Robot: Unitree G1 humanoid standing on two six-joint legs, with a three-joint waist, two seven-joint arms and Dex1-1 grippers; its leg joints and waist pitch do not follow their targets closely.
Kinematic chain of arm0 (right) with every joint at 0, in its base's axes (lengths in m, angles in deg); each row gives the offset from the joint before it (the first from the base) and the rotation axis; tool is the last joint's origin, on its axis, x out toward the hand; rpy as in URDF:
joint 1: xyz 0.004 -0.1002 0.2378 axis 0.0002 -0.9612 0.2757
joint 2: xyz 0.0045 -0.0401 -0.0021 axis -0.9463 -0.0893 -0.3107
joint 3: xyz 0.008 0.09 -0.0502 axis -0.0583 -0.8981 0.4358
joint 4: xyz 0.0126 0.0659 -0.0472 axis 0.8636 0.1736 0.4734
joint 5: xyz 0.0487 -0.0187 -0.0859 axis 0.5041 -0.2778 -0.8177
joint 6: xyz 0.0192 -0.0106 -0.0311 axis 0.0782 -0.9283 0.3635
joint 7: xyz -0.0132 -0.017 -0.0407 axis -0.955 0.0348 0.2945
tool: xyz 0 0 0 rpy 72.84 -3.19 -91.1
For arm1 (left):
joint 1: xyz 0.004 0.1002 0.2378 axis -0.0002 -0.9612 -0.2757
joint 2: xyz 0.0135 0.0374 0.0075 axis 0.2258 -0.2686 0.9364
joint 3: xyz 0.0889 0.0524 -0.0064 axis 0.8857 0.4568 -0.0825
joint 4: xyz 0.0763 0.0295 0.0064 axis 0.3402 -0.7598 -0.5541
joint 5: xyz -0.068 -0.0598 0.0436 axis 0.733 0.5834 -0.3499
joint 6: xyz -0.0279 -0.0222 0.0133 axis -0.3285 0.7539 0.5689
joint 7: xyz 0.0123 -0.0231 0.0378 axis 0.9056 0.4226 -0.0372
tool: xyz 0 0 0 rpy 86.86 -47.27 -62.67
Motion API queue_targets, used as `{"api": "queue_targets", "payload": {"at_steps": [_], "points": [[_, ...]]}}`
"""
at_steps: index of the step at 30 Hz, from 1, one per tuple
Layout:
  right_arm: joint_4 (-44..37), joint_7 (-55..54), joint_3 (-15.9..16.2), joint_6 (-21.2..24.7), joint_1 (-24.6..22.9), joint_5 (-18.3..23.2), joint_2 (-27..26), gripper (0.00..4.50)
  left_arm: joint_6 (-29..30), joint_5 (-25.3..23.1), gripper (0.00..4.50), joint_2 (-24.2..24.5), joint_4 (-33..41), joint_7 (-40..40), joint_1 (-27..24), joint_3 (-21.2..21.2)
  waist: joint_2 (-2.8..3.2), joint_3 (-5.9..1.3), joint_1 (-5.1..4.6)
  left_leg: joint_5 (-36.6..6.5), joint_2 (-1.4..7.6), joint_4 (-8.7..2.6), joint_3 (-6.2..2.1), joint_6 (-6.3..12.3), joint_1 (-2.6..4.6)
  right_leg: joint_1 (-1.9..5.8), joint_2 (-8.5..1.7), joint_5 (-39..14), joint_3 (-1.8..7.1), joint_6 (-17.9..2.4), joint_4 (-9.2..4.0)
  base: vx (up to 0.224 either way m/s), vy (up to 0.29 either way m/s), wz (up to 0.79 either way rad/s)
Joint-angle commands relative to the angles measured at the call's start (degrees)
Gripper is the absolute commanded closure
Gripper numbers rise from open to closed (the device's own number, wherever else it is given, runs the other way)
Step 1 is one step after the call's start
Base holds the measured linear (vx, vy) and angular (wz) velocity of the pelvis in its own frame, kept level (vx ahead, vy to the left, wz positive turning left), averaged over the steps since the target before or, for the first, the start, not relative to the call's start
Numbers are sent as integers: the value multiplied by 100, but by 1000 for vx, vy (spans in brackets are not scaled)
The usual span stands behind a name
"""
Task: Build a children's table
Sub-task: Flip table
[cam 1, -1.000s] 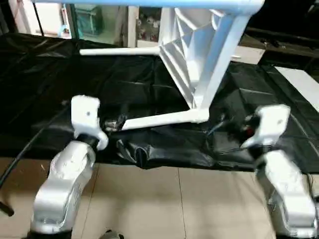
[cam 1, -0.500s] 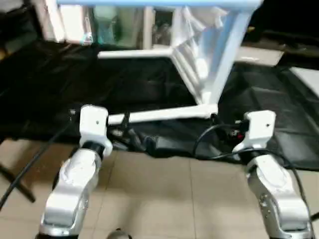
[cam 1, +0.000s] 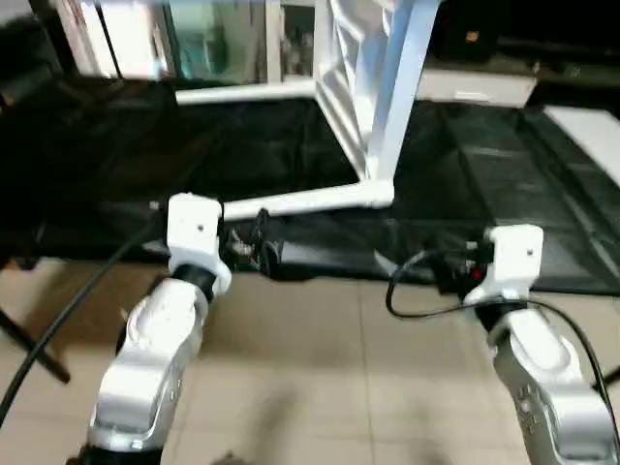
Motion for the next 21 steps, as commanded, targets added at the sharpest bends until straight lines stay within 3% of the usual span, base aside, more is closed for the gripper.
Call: {"api": "queue_targets", "payload": {"at_steps": [1,2,3,4,5,6,7,8,9,10,11,12,13,14,15,16,17,18,19,20,21], "points": [[-108,3,6,49,53,-12,10,98,11,-32,36,-13,120,23,38,-51,164,-122,-157,-5136,544,-938,-290,-84,101,413,-217,-2714,-114,136,-211,-70,59,-13],[-87,23,33,42,63,-18,23,98,17,-38,36,-18,133,31,22,-63,199,-174,-7,-5503,613,-1201,-252,-97,-180,735,-189,-1559,-59,13,508,-67,46,-7],[-76,39,45,42,73,-32,24,98,18,-36,36,-11,134,24,18,-64,90,-126,110,-5406,576,-1225,18,194,45,567,-225,-1454,263,-34,597,-67,46,-7],[-62,71,59,33,93,-32,21,98,16,-23,36,-14,132,13,14,-69,-114,-174,36,-4918,457,-930,81,108,217,510,-410,-2695,495,-22,195,24,-51,-5],[-55,87,64,29,103,-31,19,98,14,-17,36,-17,130,8,12,-72,-314,-97,54,-3865,115,-245,180,-40,320,218,-738,-4874,629,83,-718,67,-43,-20],[-47,110,84,36,129,-45,34,98,2,-16,36,-19,128,7,9,-73,-298,-77,154,-1377,-18,646,102,331,90,338,-1314,-6470,976,-74,-1245,67,-43,-20],[-46,135,99,37,152,-40,39,98,-6,-19,36,-20,127,5,7,-73,-280,-117,194,-999,9,676,-38,410,-210,626,-1389,-6179,1095,-130,-1124,75,31,-13],[-48,191,131,37,202,-15,48,98,-24,-32,36,-22,124,4,3,-72,-208,-154,297,-872,83,335,-66,332,-207,713,-1166,-5190,912,-252,-982,66,15,-4],[-46,207,144,51,228,-6,54,98,-27,-38,36,-25,125,1,1,-76,-147,-254,238,-793,118,-107,20,319,-40,746,-724,-3473,616,-552,-793,91,20,7],[-41,204,129,51,251,20,39,98,-24,-41,36,-27,130,-3,0,-84,-16,-336,218,-700,166,-302,37,289,174,703,-553,-2627,433,-641,-713,54,47,18],[-29,189,119,45,269,18,38,98,-25,-50,36,-31,133,-1,0,-93,-44,-318,42,-1225,259,-591,-312,762,83,683,-289,-1683,142,-600,-454,54,47,18],[-7,186,116,42,289,-3,59,98,-23,-72,36,-27,142,2,4,-95,56,-367,-52,-1533,95,-574,-481,1423,187,712,-332,-1211,2,-635,-523,102,69,31],[2,185,116,38,295,-18,70,98,-22,-80,36,-25,146,3,7,-95,70,-380,-145,-1098,-29,-511,-584,2068,128,851,-349,-905,-56,-604,-575,126,55,55],[11,186,121,33,298,-40,87,98,-20,-87,36,-22,152,4,10,-94,106,-391,-137,-828,-67,-478,-628,2280,190,854,-329,-865,-88,-574,-585,213,66,87],[28,163,80,-2,301,-25,66,98,-16,-95,36,-30,161,7,11,-98,122,-404,-320,-831,231,-522,-973,2667,733,357,-196,-944,-81,-623,-168,141,39,62],[40,131,39,3,307,-10,49,98,-17,-101,36,-36,162,10,12,-98,104,-438,-436,-598,295,-539,-1210,3044,836,201,-123,-975,-47,-420,59,174,2,47],[59,93,-4,-7,317,-24,46,98,-17,-108,36,-42,162,13,12,-92,2,-494,-483,80,645,-434,-1252,3266,1141,-261,-249,-886,220,38,382,139,-33,16],[92,72,-38,-10,341,-39,57,98,-21,-113,36,-48,156,12,19,-83,-59,-452,-475,497,591,-480,-1137,3344,928,-369,-342,-571,389,370,475,139,-33,16],[104,74,-41,-21,352,-48,65,98,-21,-105,36,-54,148,11,25,-82,-157,-425,-443,462,258,-466,-807,3006,729,-337,-381,8,525,280,182,96,-58,2],[108,74,-42,-22,358,-47,64,98,-20,-106,36,-54,147,12,27,-78,-269,-393,-432,73,-40,-390,-547,2629,510,-122,-458,288,669,208,-191,79,-107,10],[117,72,-43,-35,369,-72,65,98,-23,-111,36,-54,141,21,30,-63,-579,-387,-213,-914,-626,88,-144,1868,31,527,-709,-919,1196,372,-730,79,-107,10]]}}
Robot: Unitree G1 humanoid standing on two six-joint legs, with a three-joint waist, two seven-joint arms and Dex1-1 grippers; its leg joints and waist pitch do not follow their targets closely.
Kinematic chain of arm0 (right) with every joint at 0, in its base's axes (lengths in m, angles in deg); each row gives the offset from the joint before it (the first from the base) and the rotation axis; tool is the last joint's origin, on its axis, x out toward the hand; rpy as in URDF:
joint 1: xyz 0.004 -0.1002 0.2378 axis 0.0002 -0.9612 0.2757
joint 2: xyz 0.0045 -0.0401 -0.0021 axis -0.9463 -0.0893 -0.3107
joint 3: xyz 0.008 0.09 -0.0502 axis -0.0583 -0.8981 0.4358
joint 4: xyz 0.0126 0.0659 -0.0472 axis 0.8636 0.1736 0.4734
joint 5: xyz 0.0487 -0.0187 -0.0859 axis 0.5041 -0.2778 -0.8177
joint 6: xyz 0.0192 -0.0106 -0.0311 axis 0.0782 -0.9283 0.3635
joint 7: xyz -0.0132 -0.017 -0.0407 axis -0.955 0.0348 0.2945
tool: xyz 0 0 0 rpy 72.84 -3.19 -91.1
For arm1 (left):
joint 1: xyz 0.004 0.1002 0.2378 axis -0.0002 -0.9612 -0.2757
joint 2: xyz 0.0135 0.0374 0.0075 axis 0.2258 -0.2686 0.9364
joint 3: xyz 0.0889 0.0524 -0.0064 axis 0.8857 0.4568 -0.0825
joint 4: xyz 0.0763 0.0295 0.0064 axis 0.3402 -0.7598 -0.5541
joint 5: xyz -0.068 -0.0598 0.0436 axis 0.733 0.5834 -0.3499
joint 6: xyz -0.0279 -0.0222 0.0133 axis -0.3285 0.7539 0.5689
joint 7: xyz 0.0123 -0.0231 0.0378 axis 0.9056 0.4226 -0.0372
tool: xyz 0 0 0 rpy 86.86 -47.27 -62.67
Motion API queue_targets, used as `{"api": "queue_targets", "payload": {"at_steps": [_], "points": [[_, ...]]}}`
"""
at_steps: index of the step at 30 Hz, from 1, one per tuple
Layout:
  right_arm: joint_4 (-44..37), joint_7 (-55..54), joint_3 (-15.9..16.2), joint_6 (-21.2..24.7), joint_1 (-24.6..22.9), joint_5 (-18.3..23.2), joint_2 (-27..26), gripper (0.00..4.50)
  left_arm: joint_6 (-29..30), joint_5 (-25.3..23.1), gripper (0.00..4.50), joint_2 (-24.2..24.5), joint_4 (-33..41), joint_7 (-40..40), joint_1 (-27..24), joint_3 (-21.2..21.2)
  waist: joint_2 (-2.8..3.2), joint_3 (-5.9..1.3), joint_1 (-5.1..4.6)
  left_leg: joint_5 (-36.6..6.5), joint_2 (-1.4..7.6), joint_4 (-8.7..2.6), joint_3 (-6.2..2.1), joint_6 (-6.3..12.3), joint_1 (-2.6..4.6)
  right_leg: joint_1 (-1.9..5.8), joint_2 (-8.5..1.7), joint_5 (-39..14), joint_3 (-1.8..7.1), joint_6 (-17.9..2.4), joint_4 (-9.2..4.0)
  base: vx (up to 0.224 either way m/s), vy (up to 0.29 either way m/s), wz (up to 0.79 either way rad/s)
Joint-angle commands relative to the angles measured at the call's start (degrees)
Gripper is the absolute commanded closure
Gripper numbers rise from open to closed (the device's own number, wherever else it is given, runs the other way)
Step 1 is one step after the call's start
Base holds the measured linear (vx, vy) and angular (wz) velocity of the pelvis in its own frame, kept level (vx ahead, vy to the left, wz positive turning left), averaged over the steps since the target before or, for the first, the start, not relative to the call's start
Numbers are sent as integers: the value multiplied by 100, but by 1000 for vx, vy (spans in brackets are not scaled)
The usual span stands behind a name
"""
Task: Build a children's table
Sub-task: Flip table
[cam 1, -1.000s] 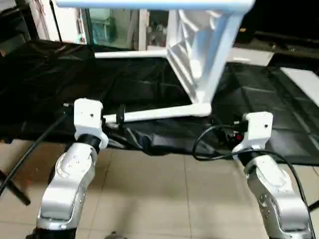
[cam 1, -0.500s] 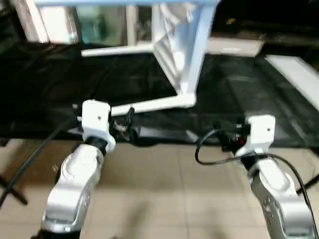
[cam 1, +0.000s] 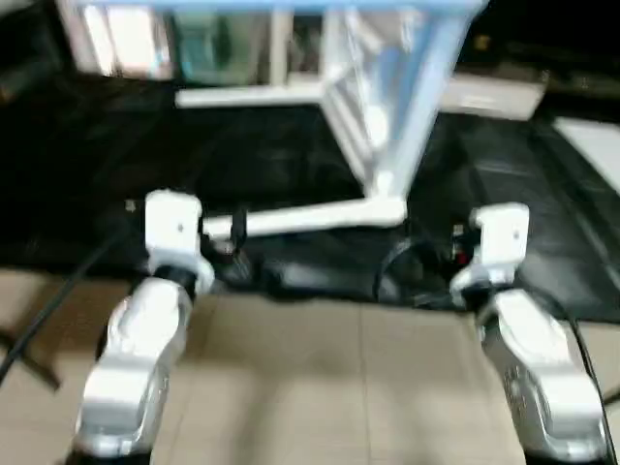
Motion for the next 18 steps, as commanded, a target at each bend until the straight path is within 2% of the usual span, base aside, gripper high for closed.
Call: {"api": "queue_targets", "payload": {"at_steps": [1,2,3,4,5,6,7,8,9,10,11,12,13,14,15,16,17,18], "points": [[48,-43,-139,-27,21,-83,36,98,15,-28,36,-8,45,36,41,137,-71,-264,284,-467,71,320,83,1141,-412,818,-996,-1415,974,-125,-1110,95,-106,1],[54,-47,-139,-32,26,-94,33,98,12,-29,36,-9,39,43,44,142,-115,-276,305,-41,180,551,-13,526,-647,988,-917,-1957,853,-398,-1025,109,-55,-9],[59,-49,-138,-35,30,-100,31,98,10,-30,36,-12,34,48,47,142,-41,-160,328,216,278,497,-28,181,-664,876,-890,-1986,742,-855,-1099,109,-55,-9],[63,-59,-128,-52,24,-116,27,98,2,-37,36,-10,22,59,55,149,64,-168,341,340,352,428,-41,86,-651,874,-867,-1887,667,-1183,-1106,90,-17,-2],[64,-70,-124,-64,19,-127,20,98,-1,-40,36,-8,10,69,62,153,150,-110,303,479,466,66,14,111,-545,773,-631,-2159,359,-1471,-1178,0,0,0],[65,-78,-122,-74,17,-136,11,98,-8,-49,36,-11,-1,85,71,153,395,-154,300,358,627,-325,77,115,-353,751,-406,-2223,76,-1423,-1160,107,39,7],[71,-83,-121,-86,16,-140,6,98,-11,-55,36,-17,-13,94,80,153,375,22,175,-481,750,-615,7,124,-348,634,-199,-2523,-74,-1223,-1108,118,98,2],[76,-84,-121,-91,17,-138,4,98,-8,-57,36,-24,-21,100,91,152,572,-156,63,-1585,991,-766,-281,63,18,461,58,-1977,-244,-967,-708,207,128,9],[78,-83,-119,-98,16,-138,5,98,-9,-55,36,-29,-27,105,99,152,579,-306,-114,-2084,1205,-859,-613,323,456,176,56,-884,-274,-756,-232,142,94,2],[79,-82,-116,-104,15,-135,7,98,-10,-57,36,-33,-30,107,101,152,599,-296,-125,-1967,1216,-863,-691,614,487,81,63,-625,-281,-519,-104,149,61,6],[79,-64,-110,-135,7,-122,11,98,-17,-61,36,-41,-43,112,105,155,524,-287,-162,-1507,1221,-818,-696,1291,521,-76,3,-339,-274,-79,13,116,41,3],[87,-52,-109,-155,2,-126,7,98,-27,-62,36,-42,-54,112,102,161,465,-270,-163,-941,1180,-753,-606,1833,503,-224,-91,-128,-200,136,33,116,41,3],[92,-44,-108,-168,0,-130,4,98,-33,-62,36,-42,-60,113,101,166,322,-277,-199,-734,978,-710,-401,1902,361,-127,-212,170,-86,38,-250,103,-10,3],[101,-38,-106,-184,1,-134,-4,98,-38,-64,36,-39,-65,116,103,169,110,-193,-40,-1110,512,-503,74,1426,-153,302,-492,-241,228,-187,-872,77,-63,10],[110,-34,-104,-200,3,-139,-13,98,-44,-65,36,-36,-70,120,105,171,111,-143,110,-1098,301,-193,255,1086,-247,517,-781,-1237,522,-382,-1119,77,-63,10],[117,-32,-101,-210,8,-137,-22,98,-41,-63,36,-33,-69,124,111,170,37,-204,162,-726,348,109,192,859,-404,789,-1028,-2095,704,-640,-1246,85,-60,3],[124,-28,-102,-222,13,-139,-40,98,-40,-59,36,-25,-69,127,118,171,34,-343,315,-55,407,358,106,569,-727,1114,-1062,-2160,773,-941,-1157,102,-24,-7],[128,-20,-112,-238,20,-119,-72,98,-39,-59,36,-15,-68,130,124,172,45,-287,322,321,434,300,100,442,-829,1064,-865,-1429,608,-1318,-1086,102,-24,-7]]}}
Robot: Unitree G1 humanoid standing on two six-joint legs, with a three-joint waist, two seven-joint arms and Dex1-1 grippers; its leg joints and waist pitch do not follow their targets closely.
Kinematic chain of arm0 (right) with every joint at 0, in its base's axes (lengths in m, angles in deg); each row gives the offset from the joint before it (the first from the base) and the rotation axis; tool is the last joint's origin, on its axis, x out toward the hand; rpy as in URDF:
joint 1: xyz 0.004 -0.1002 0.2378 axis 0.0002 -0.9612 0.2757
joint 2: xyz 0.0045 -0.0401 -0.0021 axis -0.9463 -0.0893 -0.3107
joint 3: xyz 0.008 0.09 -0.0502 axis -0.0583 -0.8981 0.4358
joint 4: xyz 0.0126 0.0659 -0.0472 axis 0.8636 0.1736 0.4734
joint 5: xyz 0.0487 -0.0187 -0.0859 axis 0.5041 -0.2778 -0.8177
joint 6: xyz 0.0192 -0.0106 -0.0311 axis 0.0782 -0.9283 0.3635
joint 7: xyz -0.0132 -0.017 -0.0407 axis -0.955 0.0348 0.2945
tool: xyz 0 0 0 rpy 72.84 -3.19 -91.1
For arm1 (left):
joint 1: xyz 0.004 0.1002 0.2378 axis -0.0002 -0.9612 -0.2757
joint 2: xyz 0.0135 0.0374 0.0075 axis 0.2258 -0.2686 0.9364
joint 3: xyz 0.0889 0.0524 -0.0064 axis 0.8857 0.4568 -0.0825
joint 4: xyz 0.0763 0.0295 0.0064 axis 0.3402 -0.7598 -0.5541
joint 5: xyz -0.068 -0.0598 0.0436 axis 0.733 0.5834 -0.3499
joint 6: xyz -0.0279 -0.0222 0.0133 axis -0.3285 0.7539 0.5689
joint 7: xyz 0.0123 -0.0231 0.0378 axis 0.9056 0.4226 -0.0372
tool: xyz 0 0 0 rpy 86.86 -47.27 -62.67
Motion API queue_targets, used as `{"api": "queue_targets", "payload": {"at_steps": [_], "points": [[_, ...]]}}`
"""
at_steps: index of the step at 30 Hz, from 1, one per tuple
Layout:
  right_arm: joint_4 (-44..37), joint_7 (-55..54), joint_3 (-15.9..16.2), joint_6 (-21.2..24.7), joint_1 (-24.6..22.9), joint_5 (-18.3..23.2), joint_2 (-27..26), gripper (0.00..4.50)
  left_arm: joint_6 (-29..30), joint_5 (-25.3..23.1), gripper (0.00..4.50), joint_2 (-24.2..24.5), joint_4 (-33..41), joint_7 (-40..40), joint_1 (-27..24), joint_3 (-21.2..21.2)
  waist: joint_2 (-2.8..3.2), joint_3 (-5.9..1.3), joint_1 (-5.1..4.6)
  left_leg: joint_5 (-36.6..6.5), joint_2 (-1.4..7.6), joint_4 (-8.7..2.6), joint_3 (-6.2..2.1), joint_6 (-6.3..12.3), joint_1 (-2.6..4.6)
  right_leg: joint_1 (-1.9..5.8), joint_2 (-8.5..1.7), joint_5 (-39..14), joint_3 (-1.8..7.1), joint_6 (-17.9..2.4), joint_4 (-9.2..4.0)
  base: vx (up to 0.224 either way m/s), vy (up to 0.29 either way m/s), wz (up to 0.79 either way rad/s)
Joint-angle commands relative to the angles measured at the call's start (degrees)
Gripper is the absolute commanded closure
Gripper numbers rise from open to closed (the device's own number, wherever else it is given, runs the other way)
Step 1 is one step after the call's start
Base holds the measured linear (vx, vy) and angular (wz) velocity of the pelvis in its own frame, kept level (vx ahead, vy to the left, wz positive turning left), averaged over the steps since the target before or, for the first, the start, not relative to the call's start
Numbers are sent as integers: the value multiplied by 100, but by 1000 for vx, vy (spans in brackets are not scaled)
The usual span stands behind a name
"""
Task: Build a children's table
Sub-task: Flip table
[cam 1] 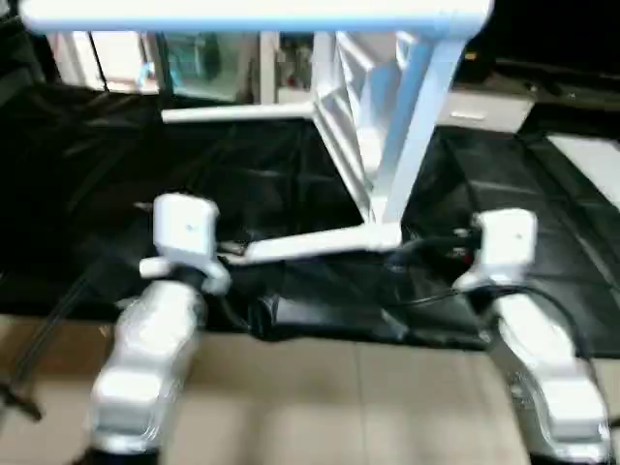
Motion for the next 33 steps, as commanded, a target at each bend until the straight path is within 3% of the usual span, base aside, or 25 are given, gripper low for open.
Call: {"api": "queue_targets", "payload": {"at_steps": [1,2,3,4,5,6,7,8,9,10,11,12,13,14,15,16,18,19,20,22,27,28,31,32,33], "points": [[0,35,70,-93,101,6,-94,98,-11,-21,36,108,8,2,60,-126,-45,-212,213,488,275,-235,-60,179,-461,636,-773,-1284,567,-1466,-803,107,1,5],[2,46,60,-142,121,75,-137,98,-18,-32,36,116,0,19,68,-132,147,-176,180,763,434,-694,-17,162,-241,483,-463,-1364,161,-1501,-777,135,55,2],[1,49,62,-163,129,90,-144,98,-19,-35,36,118,-2,26,70,-135,361,-172,52,129,653,-1049,-223,264,93,214,7,-1169,-157,-1032,-467,135,55,2],[8,62,77,-222,143,75,-134,98,-17,-43,36,121,-6,35,75,-139,424,-253,-107,-139,842,-1077,-490,472,519,-114,128,-971,-260,-893,-91,152,73,6],[32,95,99,-287,163,56,-111,98,-1,-67,36,126,-10,39,82,-141,367,-347,-151,-636,1097,-1087,-795,1008,884,-397,28,-711,-189,-498,256,76,25,8],[47,111,108,-308,174,51,-101,98,9,-79,36,130,-13,39,88,-140,342,-360,-174,-123,1093,-1009,-834,1586,878,-610,-29,-411,-154,-6,446,139,39,13],[79,126,98,-317,188,81,-111,98,14,-73,36,121,-21,39,91,-148,335,-312,-139,125,1081,-993,-760,1788,820,-683,-69,-299,-130,147,474,108,16,7],[128,149,78,-325,211,130,-130,98,21,-63,36,108,-33,38,96,-159,232,-309,-164,938,985,-959,-635,2146,698,-752,-150,154,-46,280,414,108,16,7],[185,207,28,-313,252,206,-156,98,12,-120,36,135,-35,28,102,-133,50,-318,-116,1446,623,-741,-305,1879,421,-615,-321,1018,163,97,-108,73,-14,3],[189,213,19,-316,259,221,-161,81,8,-121,36,136,-34,31,103,-132,-93,-290,-47,1074,391,-662,-80,1491,155,-387,-441,1276,341,149,-352,57,-55,7],[221,238,-41,-328,317,292,-192,81,-19,-122,36,147,-39,47,111,-126,-204,-339,116,585,160,-463,-32,803,-174,75,-801,1357,703,11,-427,82,-84,0],[271,294,-105,-380,430,385,-227,64,-58,-103,37,163,-47,77,126,-137,-164,-352,182,1011,308,-624,-117,223,-218,130,-773,2087,559,-144,-275,55,-68,0],[279,310,-112,-392,451,399,-232,64,-64,-100,37,168,-47,82,128,-140,-133,-326,109,1274,335,-703,-85,-51,-130,10,-475,2750,412,-366,-196,26,-50,-6],[294,307,-103,-411,484,390,-224,52,-91,-72,37,185,-40,133,128,-142,-71,-327,69,1281,360,-740,-85,-187,-76,-5,-362,2708,319,-614,-182,0,0,0],[298,300,-96,-417,498,382,-220,52,-103,-59,37,193,-35,158,128,-143,-71,-327,69,1281,360,-740,-85,-187,-76,-5,-362,2708,319,-614,-182,0,0,0],[338,274,-59,-457,544,327,-198,38,-113,-61,37,204,-17,208,118,-150,46,-287,47,749,493,-829,-108,-294,-13,-66,-362,1675,240,-1047,-255,0,0,0],[383,256,-37,-510,589,281,-200,21,-126,-55,37,211,-4,249,103,-151,63,-268,18,388,562,-882,-118,-376,0,-59,-374,1126,212,-1220,-295,0,0,0],[475,204,-29,-578,646,190,-198,16,-143,-56,37,247,-5,305,102,-130,68,-183,0,-568,611,-957,-82,-508,58,-142,-376,161,208,-1242,-402,-53,13,4],[494,195,-28,-590,659,178,-197,4,-144,-51,37,256,-4,321,102,-125,70,-157,0,-905,614,-984,-67,-559,64,-151,-384,-251,215,-1207,-440,-78,7,8],[717,88,-67,-708,818,57,-208,4,-139,-13,37,337,11,481,110,-73,52,-127,4,-1694,609,-999,7,-746,126,-260,-408,-1492,251,-904,-568,-74,2,8],[1172,-222,-228,-817,1170,-47,-279,4,-66,96,37,476,86,755,100,-5,56,-126,-1,-1566,600,-1021,15,-826,33,-267,-416,-1623,262,-691,-571,-36,-3,3],[1335,-256,-234,-877,1280,-66,-272,4,-44,142,37,506,114,850,94,-10,51,-129,-4,-1538,594,-1017,19,-821,31,-272,-413,-1636,259,-685,-572,0,0,0],[1726,-162,-226,-1023,1530,-39,-270,4,43,375,37,528,170,1073,97,-65,119,-141,10,-1360,595,-1006,29,-817,8,-265,-416,-1430,264,-728,-549,0,0,0],[1735,-157,-225,-1026,1536,-38,-269,4,46,379,37,529,172,1077,97,-65,93,-146,-10,-1309,588,-998,34,-804,-7,-264,-407,-1332,257,-792,-534,0,0,0],[2262,118,-156,-1133,1873,30,-251,4,136,572,37,635,260,1349,101,-60,167,-164,4,-1191,590,-994,24,-795,-18,-246,-413,-1158,252,-860,-493,0,0,0]]}}
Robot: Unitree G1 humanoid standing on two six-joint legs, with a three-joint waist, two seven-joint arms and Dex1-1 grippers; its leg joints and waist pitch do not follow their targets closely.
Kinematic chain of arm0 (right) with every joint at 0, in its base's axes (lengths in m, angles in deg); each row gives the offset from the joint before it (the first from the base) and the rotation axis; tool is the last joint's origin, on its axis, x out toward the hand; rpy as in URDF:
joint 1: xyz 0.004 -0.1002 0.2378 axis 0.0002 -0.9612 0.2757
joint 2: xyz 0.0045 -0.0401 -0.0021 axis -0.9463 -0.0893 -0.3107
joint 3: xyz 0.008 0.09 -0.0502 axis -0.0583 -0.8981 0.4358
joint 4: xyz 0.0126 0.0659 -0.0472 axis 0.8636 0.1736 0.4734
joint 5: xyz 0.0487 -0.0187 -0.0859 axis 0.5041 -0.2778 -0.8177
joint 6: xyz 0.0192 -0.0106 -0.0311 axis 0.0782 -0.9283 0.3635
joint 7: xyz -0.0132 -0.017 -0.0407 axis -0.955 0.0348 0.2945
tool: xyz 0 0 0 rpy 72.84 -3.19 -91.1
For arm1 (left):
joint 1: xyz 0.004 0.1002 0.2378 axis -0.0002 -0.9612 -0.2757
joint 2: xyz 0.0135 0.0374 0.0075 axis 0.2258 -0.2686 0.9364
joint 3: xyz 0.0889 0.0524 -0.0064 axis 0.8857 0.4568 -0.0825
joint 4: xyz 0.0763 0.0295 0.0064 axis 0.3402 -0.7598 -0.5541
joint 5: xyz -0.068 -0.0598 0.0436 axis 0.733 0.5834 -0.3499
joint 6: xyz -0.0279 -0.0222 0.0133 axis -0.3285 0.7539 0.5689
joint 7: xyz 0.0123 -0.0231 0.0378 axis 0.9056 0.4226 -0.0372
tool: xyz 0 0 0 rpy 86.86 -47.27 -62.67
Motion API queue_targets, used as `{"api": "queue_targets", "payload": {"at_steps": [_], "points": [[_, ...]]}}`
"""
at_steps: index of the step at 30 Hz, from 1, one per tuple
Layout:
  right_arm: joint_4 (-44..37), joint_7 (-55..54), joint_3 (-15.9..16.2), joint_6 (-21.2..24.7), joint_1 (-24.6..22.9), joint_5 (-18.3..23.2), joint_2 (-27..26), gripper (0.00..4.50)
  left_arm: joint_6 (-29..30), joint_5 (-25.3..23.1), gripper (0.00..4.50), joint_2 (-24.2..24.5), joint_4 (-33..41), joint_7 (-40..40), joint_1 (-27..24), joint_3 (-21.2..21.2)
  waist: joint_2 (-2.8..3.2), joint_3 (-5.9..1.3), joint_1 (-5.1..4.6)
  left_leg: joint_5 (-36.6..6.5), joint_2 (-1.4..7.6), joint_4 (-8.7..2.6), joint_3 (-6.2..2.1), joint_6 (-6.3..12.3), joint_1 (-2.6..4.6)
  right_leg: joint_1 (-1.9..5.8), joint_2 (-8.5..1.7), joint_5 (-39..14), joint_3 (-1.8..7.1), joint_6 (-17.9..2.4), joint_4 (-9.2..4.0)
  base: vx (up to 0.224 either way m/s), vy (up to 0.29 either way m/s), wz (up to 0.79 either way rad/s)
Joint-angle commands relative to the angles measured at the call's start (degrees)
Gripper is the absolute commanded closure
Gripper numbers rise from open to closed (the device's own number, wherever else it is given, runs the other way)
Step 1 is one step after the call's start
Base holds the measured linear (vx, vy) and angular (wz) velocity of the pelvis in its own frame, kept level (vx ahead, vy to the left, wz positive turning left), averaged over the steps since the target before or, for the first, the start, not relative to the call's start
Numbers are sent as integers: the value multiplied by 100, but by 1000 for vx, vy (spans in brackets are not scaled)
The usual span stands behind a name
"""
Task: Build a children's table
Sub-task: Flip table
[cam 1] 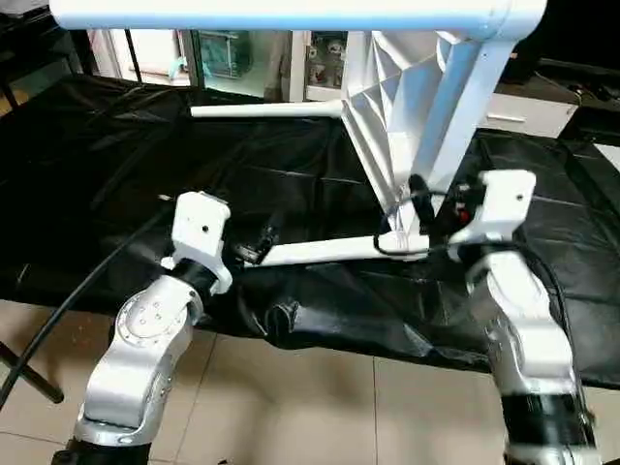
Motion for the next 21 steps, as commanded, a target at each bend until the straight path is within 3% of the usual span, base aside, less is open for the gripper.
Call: {"api": "queue_targets", "payload": {"at_steps": [1,3,4,7,8,9,10,11,13,16,21], "points": [[343,188,-31,-98,223,18,52,4,118,168,37,71,181,239,16,21,105,-281,-15,-1479,385,-594,-134,-239,-24,147,-464,-1556,286,-858,-467,0,0,0],[746,147,-10,-240,505,-92,75,4,168,258,37,160,247,399,26,40,103,-302,-11,-1181,394,-585,-122,-206,-52,189,-469,-1145,282,-998,-426,0,0,0],[1010,72,-19,-314,707,-164,93,4,227,394,37,204,314,528,32,31,104,-325,-4,-710,394,-556,-95,-125,-61,218,-459,-582,276,-1142,-370,0,0,0],[1406,-121,-11,-426,1040,-321,126,4,345,671,37,329,486,819,30,-8,117,-366,21,-158,376,-505,-44,-42,-55,238,-433,141,262,-1296,-300,0,0,0],[1503,-221,-4,-440,1135,-386,135,4,388,760,37,388,564,905,15,-48,102,-412,45,324,366,-466,-18,88,-53,247,-410,789,255,-1392,-223,0,0,0],[1596,-275,-4,-473,1206,-424,141,4,424,825,37,429,615,961,7,-79,89,-414,48,433,360,-453,0,144,-43,229,-397,925,251,-1416,-221,0,0,0],[1719,-317,-17,-511,1280,-450,149,4,451,858,37,492,655,1015,-5,-107,62,-388,41,368,358,-468,17,217,-67,234,-389,895,249,-1454,-231,0,0,0],[1719,-317,-17,-511,1280,-450,149,4,451,858,37,492,655,1015,-5,-107,76,-378,50,246,366,-475,19,219,-69,236,-406,767,253,-1463,-236,0,0,0],[2059,-470,-58,-561,1406,-532,154,4,482,831,37,607,703,1043,-23,-150,69,-361,53,-112,391,-496,33,185,-39,216,-412,362,256,-1434,-271,0,0,0],[2161,-559,-103,-502,1399,-527,130,4,505,831,37,619,738,1020,-31,-162,76,-334,67,-441,411,-521,46,37,-12,196,-419,-146,261,-1325,-308,0,0,0],[2296,-716,-166,-452,1370,-552,70,4,608,877,37,644,868,987,-13,-138,51,-331,79,-590,420,-533,94,-109,-25,176,-417,-435,273,-1129,-328,0,0,0]]}}
